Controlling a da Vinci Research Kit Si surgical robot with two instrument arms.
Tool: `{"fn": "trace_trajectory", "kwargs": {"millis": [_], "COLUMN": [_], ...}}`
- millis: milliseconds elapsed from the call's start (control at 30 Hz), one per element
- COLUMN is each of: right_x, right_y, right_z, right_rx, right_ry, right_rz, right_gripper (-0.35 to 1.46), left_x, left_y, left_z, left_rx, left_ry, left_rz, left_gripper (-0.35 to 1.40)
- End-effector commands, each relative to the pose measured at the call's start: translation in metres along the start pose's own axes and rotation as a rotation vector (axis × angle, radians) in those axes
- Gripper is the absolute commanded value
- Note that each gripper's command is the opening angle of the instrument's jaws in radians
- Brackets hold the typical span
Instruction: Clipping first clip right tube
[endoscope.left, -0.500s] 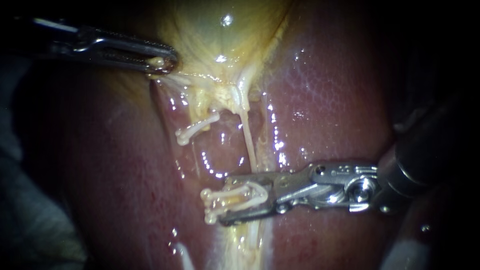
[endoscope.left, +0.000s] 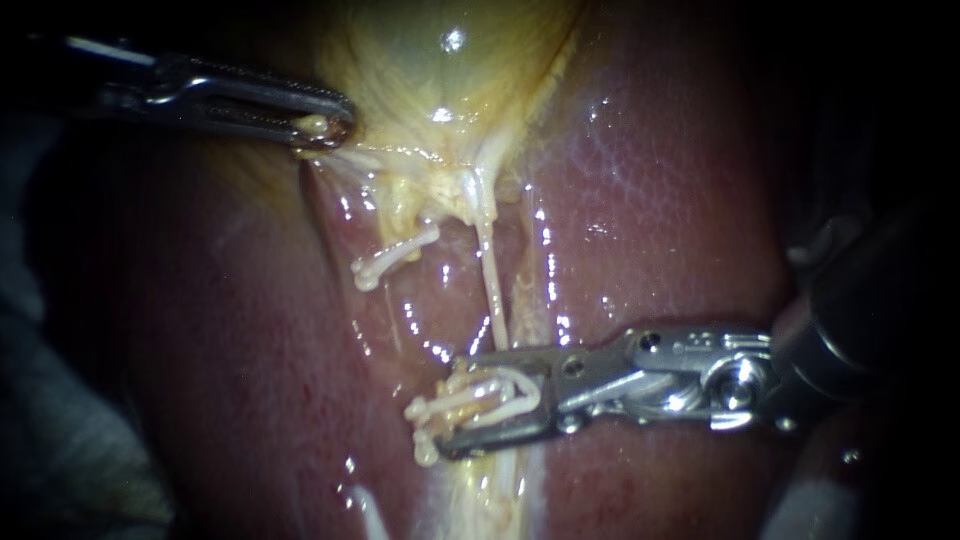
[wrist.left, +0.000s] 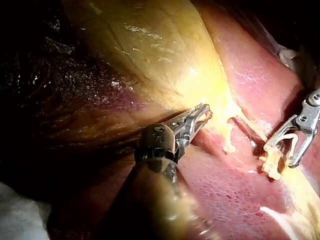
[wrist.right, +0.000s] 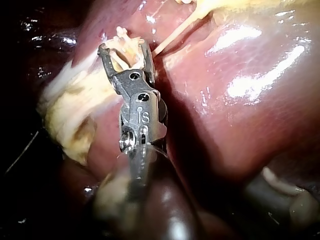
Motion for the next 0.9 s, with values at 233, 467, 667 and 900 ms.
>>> {"fn": "trace_trajectory", "kwargs": {"millis": [233,467,667,900], "right_x": [0.0001,-0.0010,-0.0019,-0.0038], "right_y": [0.0000,0.0014,0.0032,0.0051], "right_z": [-0.0034,-0.0046,-0.0050,-0.0038], "right_rx": [0.019,0.024,0.029,0.024], "right_ry": [0.003,-0.001,0.007,0.012], "right_rz": [0.003,0.032,0.086,0.132], "right_gripper": [0.50,0.50,0.50,0.50], "left_x": [0.0000,0.0000,0.0000,0.0000], "left_y": [0.0000,0.0000,0.0000,0.0000], "left_z": [0.0000,0.0000,0.0000,0.0000], "left_rx": [0.000,0.000,0.000,-0.001], "left_ry": [0.000,0.000,0.000,0.000], "left_rz": [0.000,0.000,0.000,0.000], "left_gripper": [-0.35,-0.35,-0.35,-0.35]}}
